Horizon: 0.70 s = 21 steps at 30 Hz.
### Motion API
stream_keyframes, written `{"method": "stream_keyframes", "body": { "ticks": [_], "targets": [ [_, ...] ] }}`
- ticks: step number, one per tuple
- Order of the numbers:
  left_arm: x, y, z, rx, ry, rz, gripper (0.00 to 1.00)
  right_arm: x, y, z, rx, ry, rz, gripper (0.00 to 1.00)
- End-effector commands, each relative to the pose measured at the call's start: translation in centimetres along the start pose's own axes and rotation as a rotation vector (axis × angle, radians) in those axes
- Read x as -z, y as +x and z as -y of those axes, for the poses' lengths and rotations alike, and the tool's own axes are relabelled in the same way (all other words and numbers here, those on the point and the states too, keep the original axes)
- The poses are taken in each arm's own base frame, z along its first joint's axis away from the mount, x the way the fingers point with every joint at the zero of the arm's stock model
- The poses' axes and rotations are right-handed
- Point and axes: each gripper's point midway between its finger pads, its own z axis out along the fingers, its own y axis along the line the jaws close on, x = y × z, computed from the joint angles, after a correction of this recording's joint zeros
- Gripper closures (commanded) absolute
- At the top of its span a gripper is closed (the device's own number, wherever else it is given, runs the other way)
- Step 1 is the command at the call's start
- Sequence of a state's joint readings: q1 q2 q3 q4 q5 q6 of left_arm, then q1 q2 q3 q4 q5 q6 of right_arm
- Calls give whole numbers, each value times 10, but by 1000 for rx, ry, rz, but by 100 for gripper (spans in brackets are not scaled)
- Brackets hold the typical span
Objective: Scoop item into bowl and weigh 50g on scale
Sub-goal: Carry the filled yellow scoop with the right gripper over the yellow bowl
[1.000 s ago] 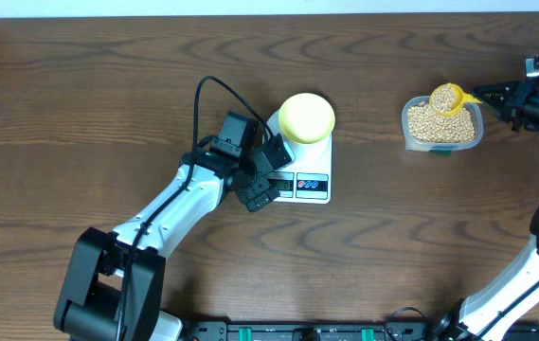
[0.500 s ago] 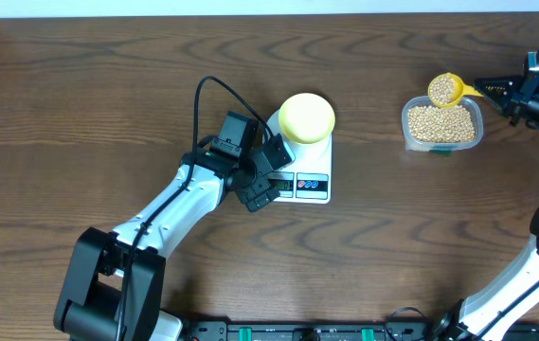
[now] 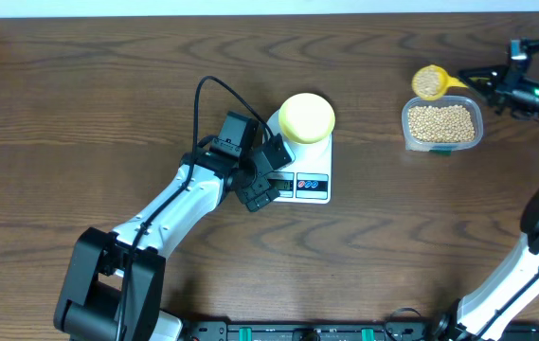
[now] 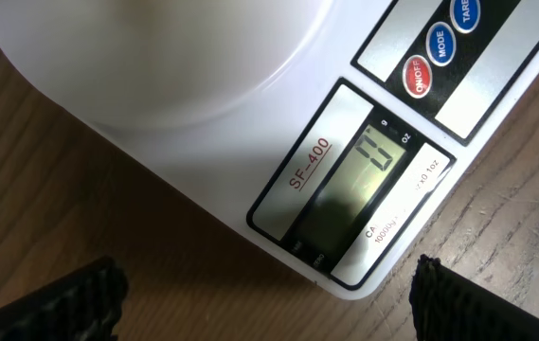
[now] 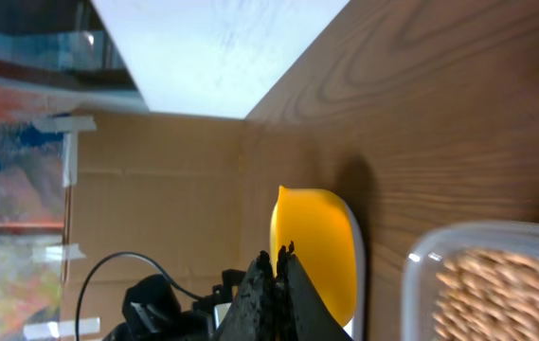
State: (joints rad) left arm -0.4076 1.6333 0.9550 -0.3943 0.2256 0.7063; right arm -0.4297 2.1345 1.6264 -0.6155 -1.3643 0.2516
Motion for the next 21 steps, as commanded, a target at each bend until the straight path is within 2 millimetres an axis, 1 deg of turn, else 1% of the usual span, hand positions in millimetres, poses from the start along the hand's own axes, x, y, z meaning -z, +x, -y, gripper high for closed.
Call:
{"method": "stream_keyframes", "body": {
  "ticks": [1, 9, 16, 18, 21],
  "targets": [
    [-4, 5, 1, 7, 4, -22, 2, -26, 11, -13, -50, -54, -67, 99],
    [-4, 5, 1, 7, 4, -22, 2, -82, 28, -37, -15, -90, -171, 99],
    [-4, 5, 1, 7, 3, -22, 2, -128, 46, -59, 79, -119, -245, 99],
    [-4, 5, 1, 7, 3, -22, 2, -139, 51, -61, 103, -112, -252, 99],
    [-4, 5, 1, 7, 3, -22, 2, -157, 57, -57, 120, -61, -246, 98]
  ]
}}
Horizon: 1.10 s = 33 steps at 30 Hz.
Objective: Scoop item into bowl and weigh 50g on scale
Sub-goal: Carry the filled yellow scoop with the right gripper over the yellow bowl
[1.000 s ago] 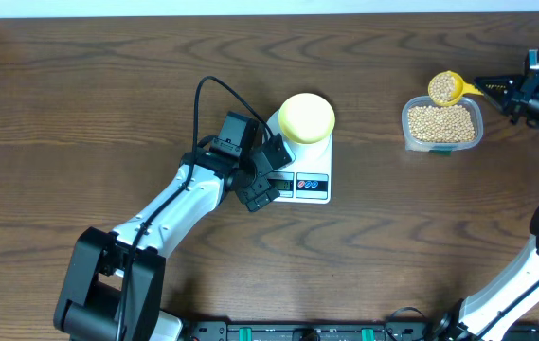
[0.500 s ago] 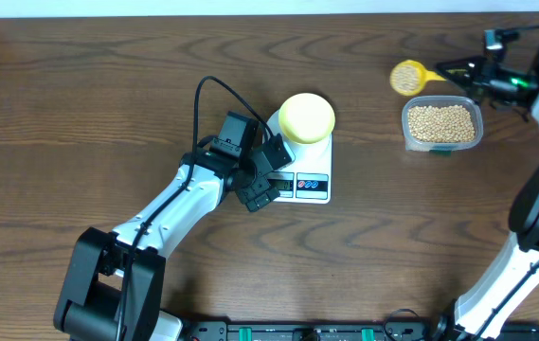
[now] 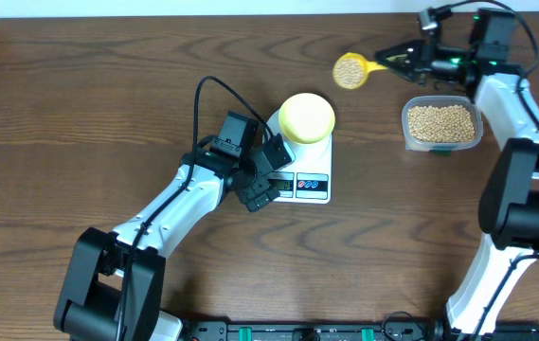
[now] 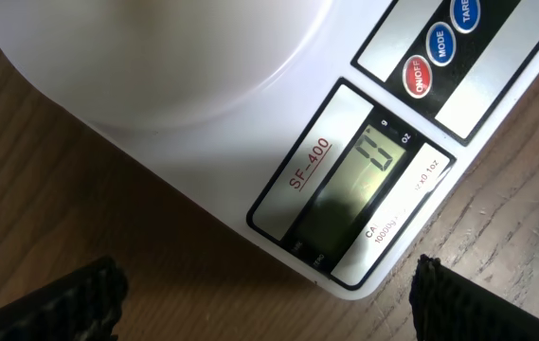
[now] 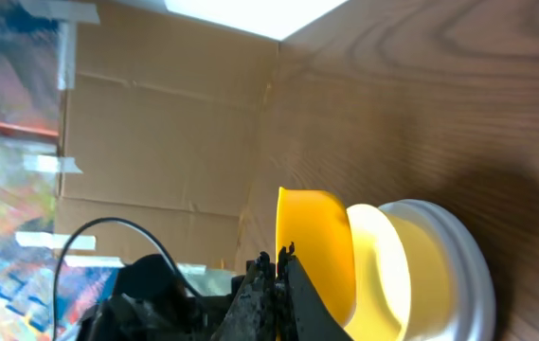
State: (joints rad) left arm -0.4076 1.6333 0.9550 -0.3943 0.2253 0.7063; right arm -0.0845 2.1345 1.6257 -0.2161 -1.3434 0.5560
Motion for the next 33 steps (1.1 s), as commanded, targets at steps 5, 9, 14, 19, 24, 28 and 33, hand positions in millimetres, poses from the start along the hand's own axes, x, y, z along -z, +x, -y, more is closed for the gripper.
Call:
{"method": "stream_keyframes", "body": {
  "ticks": [5, 9, 14, 19, 24, 28, 33],
  "targets": [
    [-4, 6, 0, 7, -2, -27, 2, -39, 9, 11, -14, 91, -11, 96],
    [-4, 8, -2, 7, -15, -36, 2, -57, 18, 7, 22, 96, -39, 98],
    [-4, 8, -2, 7, -15, -36, 2, -80, 35, 0, 92, 81, -97, 99],
    [-4, 8, -2, 7, -15, -36, 2, -92, 48, -1, 183, 76, -138, 99],
    [-4, 8, -2, 7, -15, -36, 2, -96, 56, 7, 221, 120, -156, 99],
    [-4, 8, -2, 7, -14, -36, 2, -93, 56, 20, 223, 185, -151, 99],
    [-4, 8, -2, 7, -14, -36, 2, -92, 55, 25, 230, 219, -146, 99]
  ]
}}
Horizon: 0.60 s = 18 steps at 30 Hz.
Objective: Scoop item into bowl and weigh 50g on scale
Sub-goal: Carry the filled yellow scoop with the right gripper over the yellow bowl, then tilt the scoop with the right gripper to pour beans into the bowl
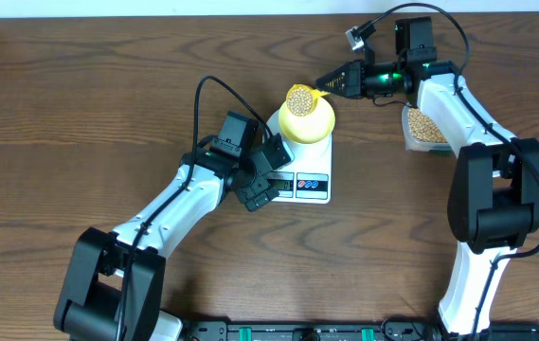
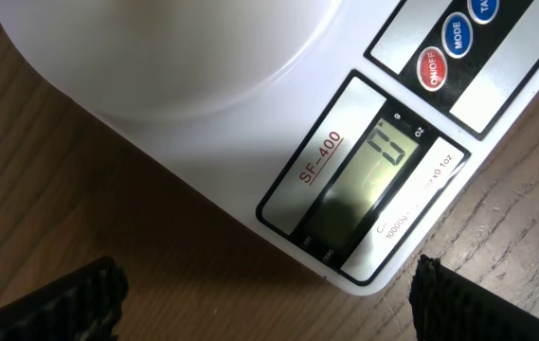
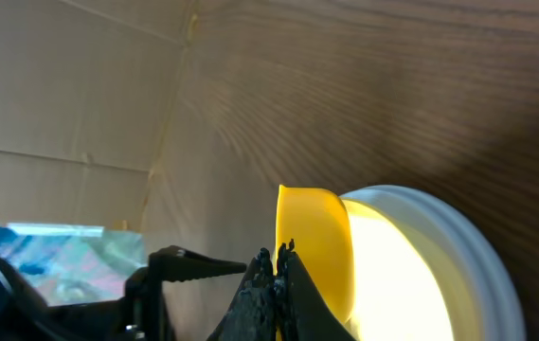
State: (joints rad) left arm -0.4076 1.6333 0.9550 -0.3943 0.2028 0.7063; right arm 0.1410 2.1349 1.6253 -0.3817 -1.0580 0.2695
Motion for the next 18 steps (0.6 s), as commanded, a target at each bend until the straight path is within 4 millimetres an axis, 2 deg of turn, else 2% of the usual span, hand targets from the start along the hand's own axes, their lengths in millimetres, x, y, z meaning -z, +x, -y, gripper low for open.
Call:
{"method": "stream_keyframes", "body": {
  "ticks": [1, 7, 18],
  "targets": [
    [-4, 5, 1, 7, 4, -23, 2, -2, 1, 4, 41, 19, -1, 99],
    [-4, 5, 1, 7, 4, -23, 2, -1, -2, 10, 69, 59, 11, 99],
    [-4, 5, 1, 7, 4, -23, 2, 1, -10, 4, 143, 61, 18, 99]
  ]
}}
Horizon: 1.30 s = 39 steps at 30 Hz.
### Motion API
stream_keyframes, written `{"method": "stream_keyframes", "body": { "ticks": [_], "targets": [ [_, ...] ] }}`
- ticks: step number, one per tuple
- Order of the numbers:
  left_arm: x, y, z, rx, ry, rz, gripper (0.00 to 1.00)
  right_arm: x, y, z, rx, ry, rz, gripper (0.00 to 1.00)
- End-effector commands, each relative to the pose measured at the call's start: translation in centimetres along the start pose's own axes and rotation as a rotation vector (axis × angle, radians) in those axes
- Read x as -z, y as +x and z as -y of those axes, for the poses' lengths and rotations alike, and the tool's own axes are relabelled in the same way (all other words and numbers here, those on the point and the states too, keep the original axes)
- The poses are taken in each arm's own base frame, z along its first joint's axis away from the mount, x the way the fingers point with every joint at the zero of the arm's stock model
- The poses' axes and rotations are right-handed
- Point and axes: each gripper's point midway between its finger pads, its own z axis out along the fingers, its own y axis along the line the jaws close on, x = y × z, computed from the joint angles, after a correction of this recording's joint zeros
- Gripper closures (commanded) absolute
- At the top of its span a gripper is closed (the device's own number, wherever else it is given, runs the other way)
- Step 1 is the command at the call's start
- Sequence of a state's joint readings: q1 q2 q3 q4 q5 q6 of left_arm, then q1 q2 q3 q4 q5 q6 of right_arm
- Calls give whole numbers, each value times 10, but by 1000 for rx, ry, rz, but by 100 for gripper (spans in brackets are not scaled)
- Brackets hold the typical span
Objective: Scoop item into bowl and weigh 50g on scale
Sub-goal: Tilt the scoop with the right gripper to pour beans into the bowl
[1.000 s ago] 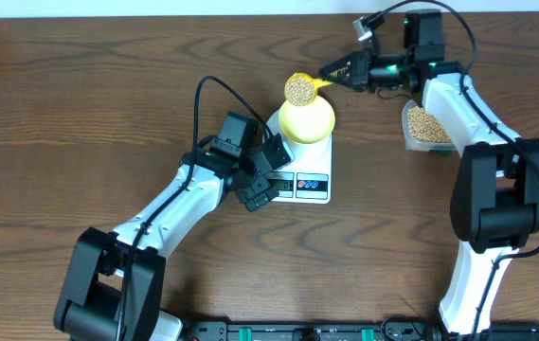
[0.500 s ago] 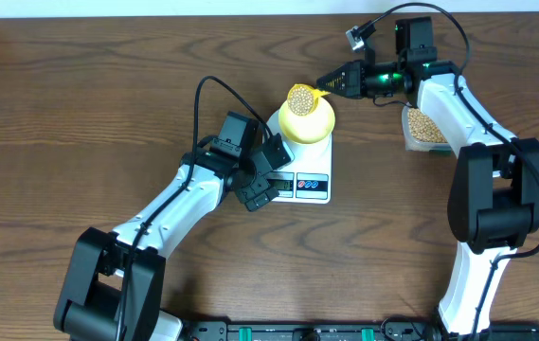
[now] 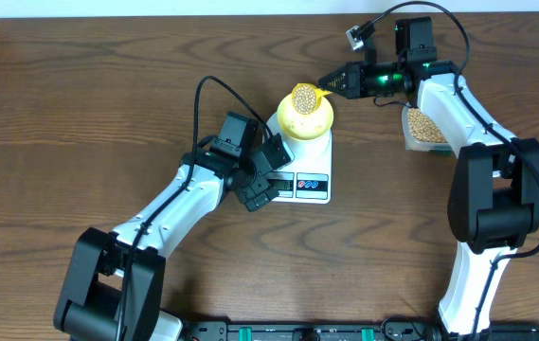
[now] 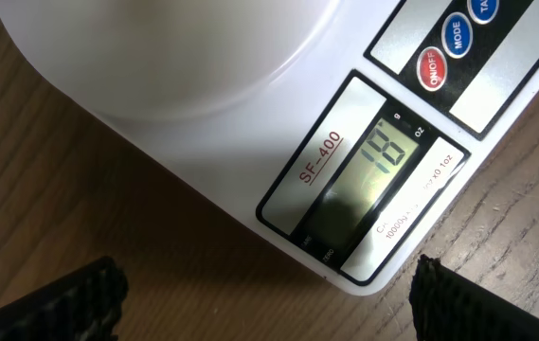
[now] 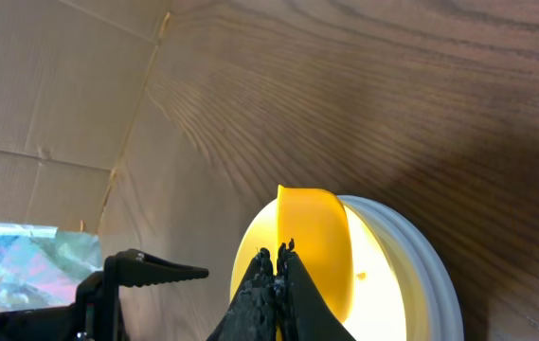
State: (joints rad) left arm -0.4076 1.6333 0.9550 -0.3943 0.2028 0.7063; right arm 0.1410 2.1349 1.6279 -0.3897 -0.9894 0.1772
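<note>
The white scale carries the pale yellow bowl. Over the bowl hangs a yellow scoop with beans showing in it, and my right gripper is shut on its handle. In the right wrist view the scoop stands on edge over the bowl, the right gripper clamped on it. My left gripper rests open at the scale's left front. Its dark fingertips frame the scale's display, which reads 18.
A clear tub of beans stands to the right of the scale, partly under my right arm. A black cable loops behind the left arm. Red and blue scale buttons sit beside the display.
The scale's display has gone from 0 to 18. The scoop stays over the bowl, shifted slightly, with a loose bean now showing inside the bowl. The left gripper has not moved.
My right gripper held the filled scoop by the bean tub at the far right. Then it was halfway toward the scale, then over the bowl with the display at 0. Now the display reads 18. The left gripper stayed open at the scale throughout.
</note>
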Motion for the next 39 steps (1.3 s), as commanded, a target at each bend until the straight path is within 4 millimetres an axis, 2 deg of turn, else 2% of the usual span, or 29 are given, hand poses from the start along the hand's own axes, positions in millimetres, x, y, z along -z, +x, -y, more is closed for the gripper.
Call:
{"method": "stream_keyframes", "body": {
  "ticks": [1, 9, 19, 23, 32, 39],
  "targets": [
    [-4, 5, 1, 7, 4, -23, 2, 1, -7, -6, 51, -7, 4, 99],
    [-4, 5, 1, 7, 4, -23, 2, -6, 9, 1, 69, 59, -49, 99],
    [-4, 5, 1, 7, 4, -23, 2, -34, 23, -15, 120, 71, -102, 99],
    [-4, 5, 1, 7, 4, -23, 2, -39, 26, -13, 131, 111, -109, 99],
    [-4, 5, 1, 7, 4, -23, 2, -33, 21, -8, 130, 119, -96, 99],
    [-4, 5, 1, 7, 4, -23, 2, -22, 10, -14, 236, 182, -129, 99]
  ]
}}
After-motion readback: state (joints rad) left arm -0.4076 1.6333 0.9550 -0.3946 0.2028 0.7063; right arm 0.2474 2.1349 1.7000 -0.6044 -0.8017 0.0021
